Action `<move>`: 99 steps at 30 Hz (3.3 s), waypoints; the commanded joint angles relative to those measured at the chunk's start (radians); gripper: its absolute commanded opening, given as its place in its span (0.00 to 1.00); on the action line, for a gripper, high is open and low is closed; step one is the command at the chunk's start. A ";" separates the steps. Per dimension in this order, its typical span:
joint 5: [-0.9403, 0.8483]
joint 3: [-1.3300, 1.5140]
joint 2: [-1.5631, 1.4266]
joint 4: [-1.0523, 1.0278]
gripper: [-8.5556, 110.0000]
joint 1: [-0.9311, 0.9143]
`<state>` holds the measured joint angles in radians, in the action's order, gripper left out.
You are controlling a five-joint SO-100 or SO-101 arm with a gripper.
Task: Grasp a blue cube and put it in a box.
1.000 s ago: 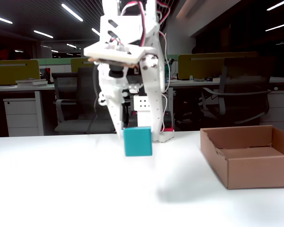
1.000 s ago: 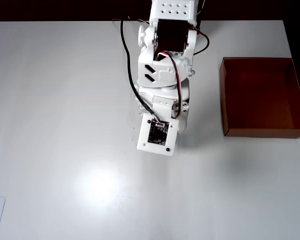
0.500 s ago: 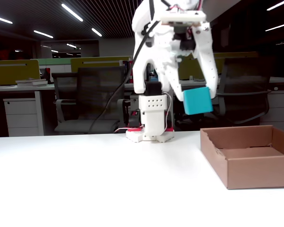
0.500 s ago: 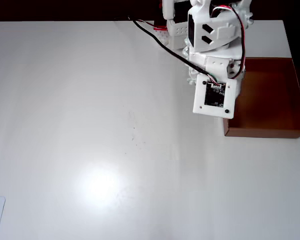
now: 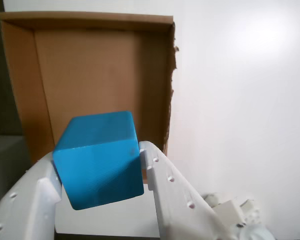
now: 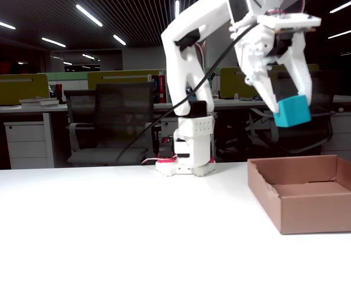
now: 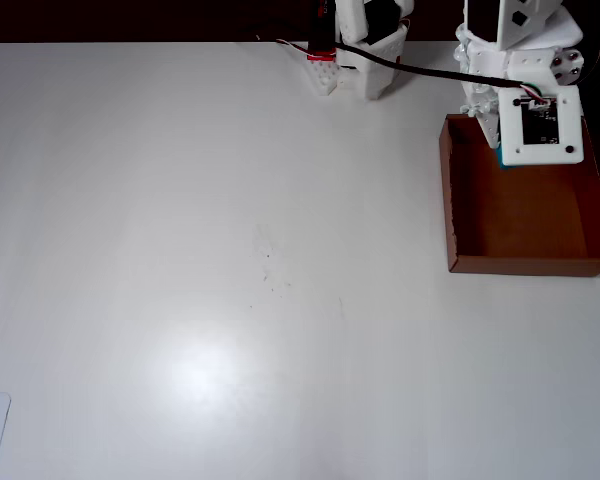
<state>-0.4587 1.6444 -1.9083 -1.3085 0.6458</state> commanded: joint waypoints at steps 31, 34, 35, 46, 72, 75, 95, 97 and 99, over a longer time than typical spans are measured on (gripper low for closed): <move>0.114 0.160 0.394 0.509 0.18 0.176; 0.114 0.155 0.411 0.509 0.18 0.175; 0.114 0.155 0.416 0.509 0.18 0.175; 0.114 0.153 0.428 0.508 0.25 0.176; 0.123 0.233 0.176 0.397 0.40 0.161; 0.123 0.244 0.110 0.380 0.40 0.143; 0.123 0.456 -0.368 0.373 0.27 0.037; 0.123 0.492 -0.420 0.383 0.25 0.044; 0.123 0.526 -0.472 0.396 0.24 0.049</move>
<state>-0.3390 2.1583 -2.3071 -0.9403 0.6842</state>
